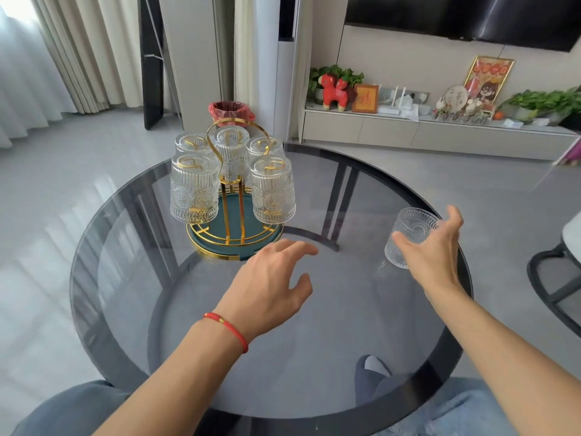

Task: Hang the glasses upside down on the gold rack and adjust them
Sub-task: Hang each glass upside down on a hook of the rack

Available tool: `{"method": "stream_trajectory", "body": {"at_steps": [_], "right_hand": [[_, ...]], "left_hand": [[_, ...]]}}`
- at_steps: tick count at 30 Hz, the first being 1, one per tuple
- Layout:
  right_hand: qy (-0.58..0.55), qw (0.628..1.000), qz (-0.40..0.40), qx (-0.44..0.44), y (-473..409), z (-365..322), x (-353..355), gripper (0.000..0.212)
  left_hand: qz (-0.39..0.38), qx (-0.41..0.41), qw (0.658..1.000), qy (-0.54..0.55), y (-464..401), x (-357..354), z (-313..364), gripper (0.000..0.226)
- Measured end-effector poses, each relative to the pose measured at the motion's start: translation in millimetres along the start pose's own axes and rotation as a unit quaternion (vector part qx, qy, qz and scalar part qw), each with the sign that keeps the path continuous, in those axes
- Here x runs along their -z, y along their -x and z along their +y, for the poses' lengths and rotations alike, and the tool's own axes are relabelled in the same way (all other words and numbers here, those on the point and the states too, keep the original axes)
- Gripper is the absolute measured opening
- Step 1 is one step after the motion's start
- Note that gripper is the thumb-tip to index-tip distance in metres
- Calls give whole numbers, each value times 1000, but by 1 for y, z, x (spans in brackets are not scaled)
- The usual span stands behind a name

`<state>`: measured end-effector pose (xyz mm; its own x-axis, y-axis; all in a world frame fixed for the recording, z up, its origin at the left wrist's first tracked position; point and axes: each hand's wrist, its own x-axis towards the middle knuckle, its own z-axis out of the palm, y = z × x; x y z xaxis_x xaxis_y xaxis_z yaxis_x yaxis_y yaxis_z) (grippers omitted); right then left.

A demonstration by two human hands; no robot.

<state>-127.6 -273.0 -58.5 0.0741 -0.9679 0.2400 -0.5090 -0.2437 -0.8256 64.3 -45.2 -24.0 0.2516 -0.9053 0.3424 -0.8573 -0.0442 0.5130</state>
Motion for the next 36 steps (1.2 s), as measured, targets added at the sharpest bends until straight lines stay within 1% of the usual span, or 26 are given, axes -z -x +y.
{"method": "stream_trajectory", "body": {"at_steps": [1,2,3,5,7,9,12,13,15,16,17,19,21,22,23,24,26,27,28,29,30,32,34,36], "right_hand": [[-21,999,-2,-47,-2,2,-1,101],[-37,996,-6,-80,-2,4,-2,96],[-48,995,-9,-92,-3,5,-2,89],[-56,995,-16,-75,-1,4,-2,83],[-49,998,-39,-30,6,-3,1,81],[-47,995,-81,39,16,-15,4,78],[-66,973,-162,153,33,-38,3,79],[-68,961,-194,187,39,-45,1,81],[-70,934,-255,242,54,-57,-3,86],[-65,920,-280,268,61,-60,-6,88],[-56,907,-298,292,67,-62,-10,89],[-39,891,-315,324,79,-65,-18,91],[-43,890,-318,323,87,-71,-23,93],[-48,894,-318,311,90,-73,-25,93],[-53,901,-318,291,90,-75,-25,92],[-61,908,-320,262,91,-76,-26,90],[-110,914,-351,171,92,-81,-25,85],[-154,904,-380,118,93,-85,-26,81],[-193,890,-405,77,95,-88,-28,75],[-220,882,-413,56,97,-91,-31,69],[-234,883,-404,57,98,-94,-34,64],[-254,892,-364,81,97,-101,-37,56],[-258,907,-310,119,93,-112,-37,55],[-251,919,-254,169,88,-125,-37,61]], "left_hand": [[-1,6,1000,4,0,-1,0,39],[-3,11,1000,5,0,-2,0,39],[-5,14,1000,6,0,-3,0,39],[-11,19,1000,15,1,-4,0,39],[-18,27,999,35,0,-4,1,40],[-28,44,996,71,-1,-6,3,40],[-31,87,984,151,-3,-5,5,41],[-29,103,976,190,-3,-4,7,49],[-32,133,950,280,-2,-3,10,77],[-31,141,940,308,-1,-3,12,88],[-24,142,937,317,0,-3,13,92],[9,138,947,290,2,-2,14,85],[56,158,945,280,1,1,12,73],[72,176,935,299,1,4,11,71],[85,197,917,337,1,8,10,72],[95,223,889,389,1,11,9,74],[107,268,818,498,0,18,7,75],[110,281,788,537,0,20,6,71],[112,288,765,565,0,22,6,65],[112,290,748,586,0,23,5,58],[110,284,739,601,0,24,4,46],[101,261,740,611,1,27,1,23],[109,262,771,571,2,32,-2,22],[140,294,801,503,1,35,-9,27]]}}
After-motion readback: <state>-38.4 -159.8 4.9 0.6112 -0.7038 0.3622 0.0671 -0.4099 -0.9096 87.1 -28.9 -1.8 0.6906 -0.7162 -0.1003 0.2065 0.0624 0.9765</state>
